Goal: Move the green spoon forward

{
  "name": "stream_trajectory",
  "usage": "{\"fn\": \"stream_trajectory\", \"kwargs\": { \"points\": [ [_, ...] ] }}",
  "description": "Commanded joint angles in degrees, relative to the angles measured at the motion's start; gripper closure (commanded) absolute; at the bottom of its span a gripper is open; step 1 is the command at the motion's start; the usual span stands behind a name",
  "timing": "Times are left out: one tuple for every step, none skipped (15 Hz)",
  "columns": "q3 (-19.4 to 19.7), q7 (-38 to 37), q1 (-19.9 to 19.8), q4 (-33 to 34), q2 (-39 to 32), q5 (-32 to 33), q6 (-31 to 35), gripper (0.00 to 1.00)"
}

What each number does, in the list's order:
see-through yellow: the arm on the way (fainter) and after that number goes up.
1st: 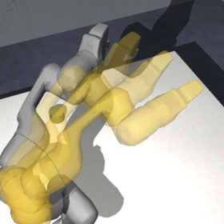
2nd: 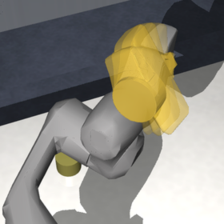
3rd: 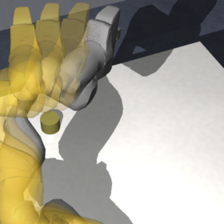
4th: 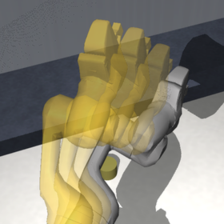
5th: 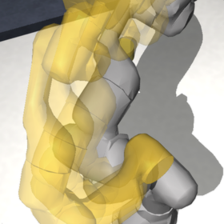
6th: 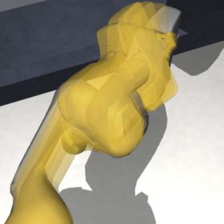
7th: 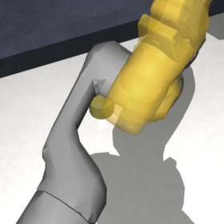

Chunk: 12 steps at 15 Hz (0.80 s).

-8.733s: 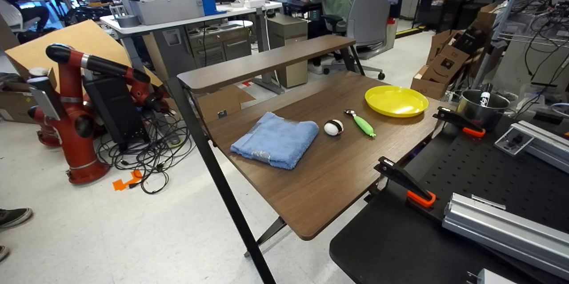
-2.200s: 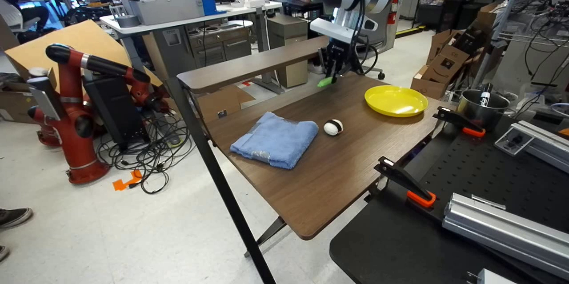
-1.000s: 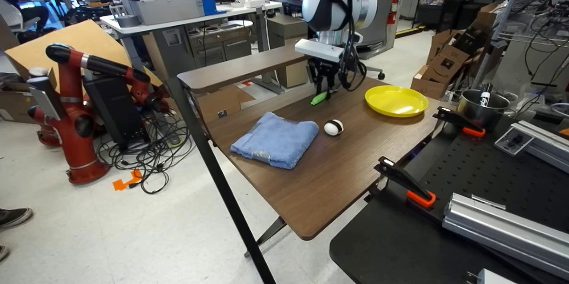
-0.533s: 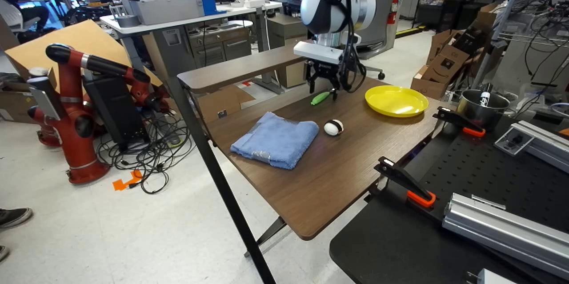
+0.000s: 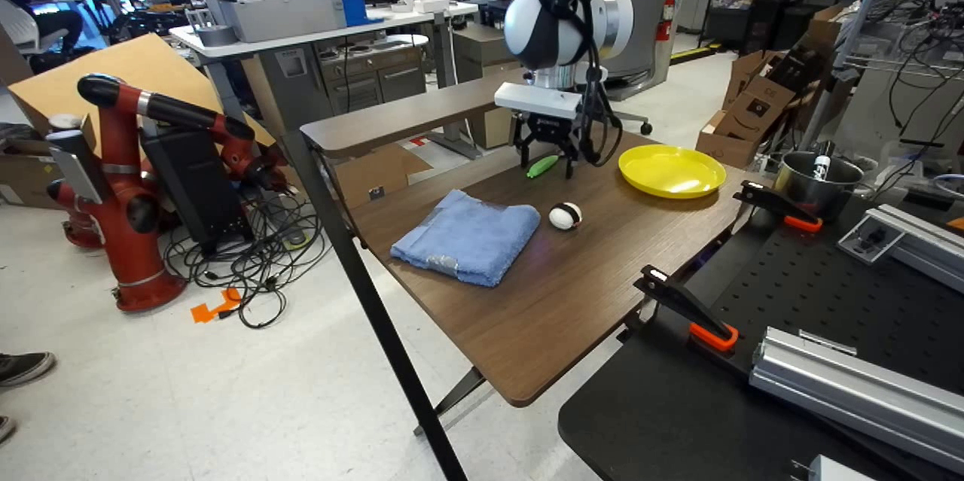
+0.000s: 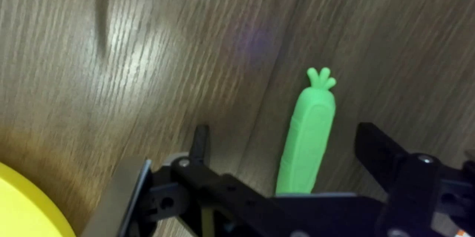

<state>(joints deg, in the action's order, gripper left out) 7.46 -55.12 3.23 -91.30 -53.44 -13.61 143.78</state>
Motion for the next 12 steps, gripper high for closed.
{"fn": "stream_trajectory", "kwargs": {
  "points": [
    [0.6,1.4,1.1,-5.2,3.9,1.5,3.2,0.0],
    [0.4,2.1,1.0,-6.4,5.1,1.3,4.2,0.0],
    [0.2,2.6,0.9,-7.4,6.2,1.1,4.9,0.0],
    [0.2,3.2,0.9,-8.8,7.7,1.1,5.8,0.0],
    [0.2,3.8,1.0,-10.1,9.0,1.1,6.5,0.0],
    [-0.1,4.8,0.9,-11.6,10.5,1.1,7.0,0.0],
    [-0.2,5.7,1.0,-13.4,12.0,1.2,7.9,0.0],
    [-0.4,6.6,1.1,-15.1,13.3,1.1,8.6,0.0],
    [-0.6,7.7,1.1,-16.9,14.7,1.1,9.4,0.0],
    [-0.7,9.2,1.2,-18.6,15.9,1.6,9.2,0.0],
    [-0.5,7.1,0.8,-13.8,12.7,0.4,6.7,0.0],
    [-0.6,8.0,1.0,-15.3,13.7,0.4,6.9,0.0]
  ]
}}
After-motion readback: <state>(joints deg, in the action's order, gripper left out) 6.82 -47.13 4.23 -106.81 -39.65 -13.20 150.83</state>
